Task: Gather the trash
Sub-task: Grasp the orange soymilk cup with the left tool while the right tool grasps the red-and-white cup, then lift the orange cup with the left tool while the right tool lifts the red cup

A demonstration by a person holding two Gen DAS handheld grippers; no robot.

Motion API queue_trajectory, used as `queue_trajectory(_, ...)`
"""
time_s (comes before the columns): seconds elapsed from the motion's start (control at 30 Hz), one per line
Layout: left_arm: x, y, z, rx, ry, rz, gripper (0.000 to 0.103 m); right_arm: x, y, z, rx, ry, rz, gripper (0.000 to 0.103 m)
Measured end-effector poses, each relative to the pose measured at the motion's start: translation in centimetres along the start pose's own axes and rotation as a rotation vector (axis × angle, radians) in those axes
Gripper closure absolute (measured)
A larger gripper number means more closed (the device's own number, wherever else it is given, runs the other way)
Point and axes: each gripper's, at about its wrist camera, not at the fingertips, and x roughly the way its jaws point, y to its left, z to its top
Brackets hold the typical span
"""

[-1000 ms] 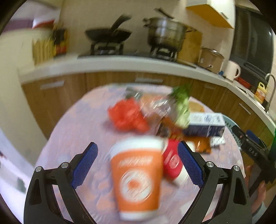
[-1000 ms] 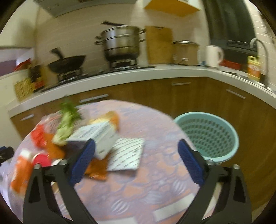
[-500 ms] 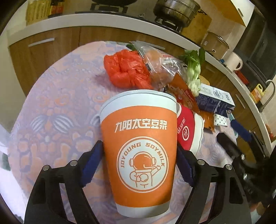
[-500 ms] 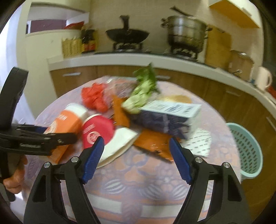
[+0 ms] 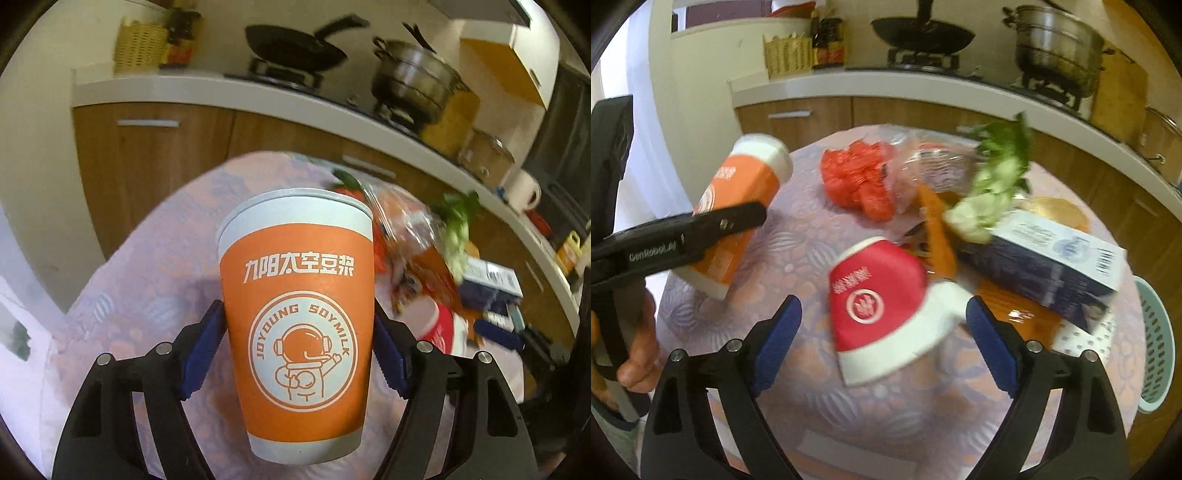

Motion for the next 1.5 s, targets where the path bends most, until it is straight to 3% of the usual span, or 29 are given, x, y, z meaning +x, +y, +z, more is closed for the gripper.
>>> queue_trajectory(0.23, -0.5, -0.2, -0.4, -0.017, -0.081, 0.002, 0.029, 2.6, 1.6, -0.1, -0.047, 0.041, -0.068, 0.017)
queue_trajectory(0.47, 0.0, 0.0, -0.3, -0.025, -0.066, 0.005, 0.029, 3.6, 1.9, -0.2, -0.039, 0.045, -0.159, 0.017)
queue_trajectory(0.63, 0.0, -0.4, -0.5, 0.005, -0.068, 0.02, 0.029, 3.6, 0.6, -0.1, 0.023, 0.042, -0.145, 0.026)
queue_trajectory(0.8, 0.0, -0.6, -0.7, 0.018, -0.069, 0.031, 0.029, 2.7, 1.8, -0.5, -0.024, -0.008, -0.177, 0.041)
queue_trajectory(0.87, 0.0, -0.7, -0.7, 0.017, -0.066, 0.032, 0.029, 2.4, 2.2, -0.7, -0.042, -0.019, -0.19, 0.043)
queue_trajectory(1.4, 0.0, -0.6, -0.5, 0.022, -0.068, 0.027, 0.029, 0.1, 0.3, -0.8, 0.03, -0.067, -0.06, 0.046)
queue_trajectory(1.5, 0.0, -0.6, -0.5, 0.026, -0.074, 0.024, 0.029, -0.9, 0.5, -1.2, 0.045, -0.079, 0.005, 0.048)
